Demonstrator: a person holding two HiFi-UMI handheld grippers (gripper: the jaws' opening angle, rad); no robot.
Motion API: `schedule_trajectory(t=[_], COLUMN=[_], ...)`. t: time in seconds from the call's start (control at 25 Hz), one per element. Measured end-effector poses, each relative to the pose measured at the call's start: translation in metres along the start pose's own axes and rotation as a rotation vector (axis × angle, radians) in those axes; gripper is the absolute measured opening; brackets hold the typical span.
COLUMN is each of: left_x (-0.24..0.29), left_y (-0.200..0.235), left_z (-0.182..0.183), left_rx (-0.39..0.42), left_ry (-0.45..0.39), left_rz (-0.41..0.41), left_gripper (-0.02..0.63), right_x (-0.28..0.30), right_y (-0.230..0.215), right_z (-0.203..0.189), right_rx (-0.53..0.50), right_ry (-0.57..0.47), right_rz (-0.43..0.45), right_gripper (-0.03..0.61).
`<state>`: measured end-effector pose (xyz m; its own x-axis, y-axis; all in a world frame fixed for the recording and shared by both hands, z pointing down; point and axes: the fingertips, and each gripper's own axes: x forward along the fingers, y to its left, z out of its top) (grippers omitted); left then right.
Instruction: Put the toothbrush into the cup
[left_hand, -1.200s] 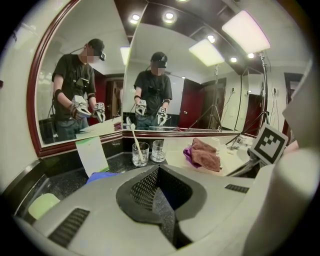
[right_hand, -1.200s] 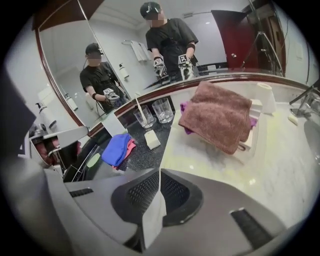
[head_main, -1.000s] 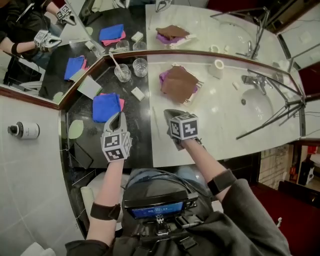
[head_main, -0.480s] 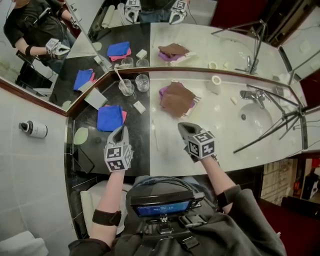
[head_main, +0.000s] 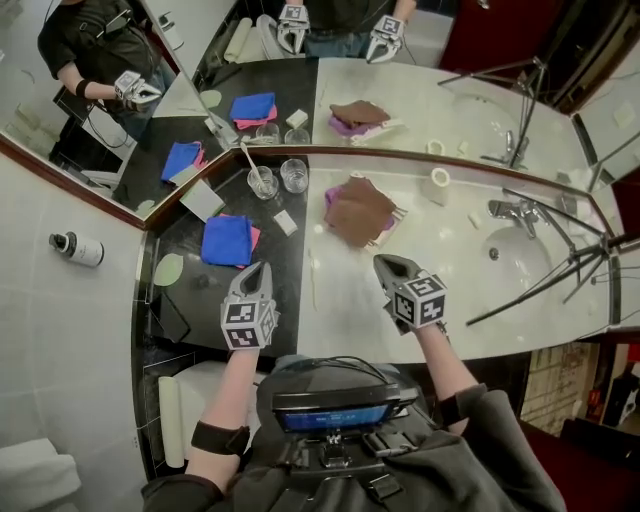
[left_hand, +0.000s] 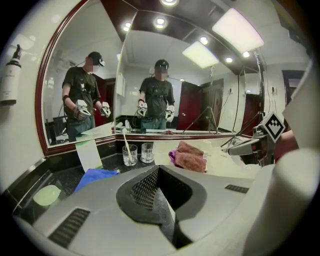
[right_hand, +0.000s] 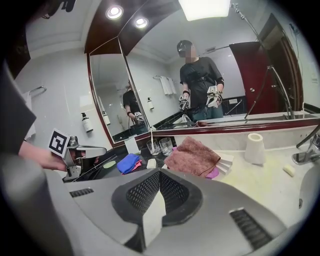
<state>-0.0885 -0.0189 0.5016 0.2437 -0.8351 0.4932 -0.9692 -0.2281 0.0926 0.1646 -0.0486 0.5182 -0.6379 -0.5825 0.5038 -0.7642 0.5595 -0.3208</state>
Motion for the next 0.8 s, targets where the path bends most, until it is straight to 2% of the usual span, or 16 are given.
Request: schedule_trajectory(t=[0.36,0.52,0.68,0.8], left_x=[-0.003,0.008,0.033,0.06], left_y=[-0.001,0.002,0.014,0.033], left_z=[-0.003,-0.001,0.012,0.028], left_rx=[-0.05,-0.089,-0.126,-0.138], left_ry=[-0.01,0.004,0.008,0.012], left_rz=[0.025,0.006,-0.028,-0.033], left_gripper=[0.0,0.001,0.063,0.109], right_x=[0.001,-0.001,-0.003,0.003], right_y=[0.002,0.007,0.015,0.016], right_z=[-0.008,-0.004,0.002,-0.004], right_rx=[0.014,0.02,0.015,-0.006], right_ry=[0.007,-0.005,-0.013,0.023], right_rz=[0.025,0.029,0.029,-0.006], right_gripper=[0.018,0.018,0.018,0.018])
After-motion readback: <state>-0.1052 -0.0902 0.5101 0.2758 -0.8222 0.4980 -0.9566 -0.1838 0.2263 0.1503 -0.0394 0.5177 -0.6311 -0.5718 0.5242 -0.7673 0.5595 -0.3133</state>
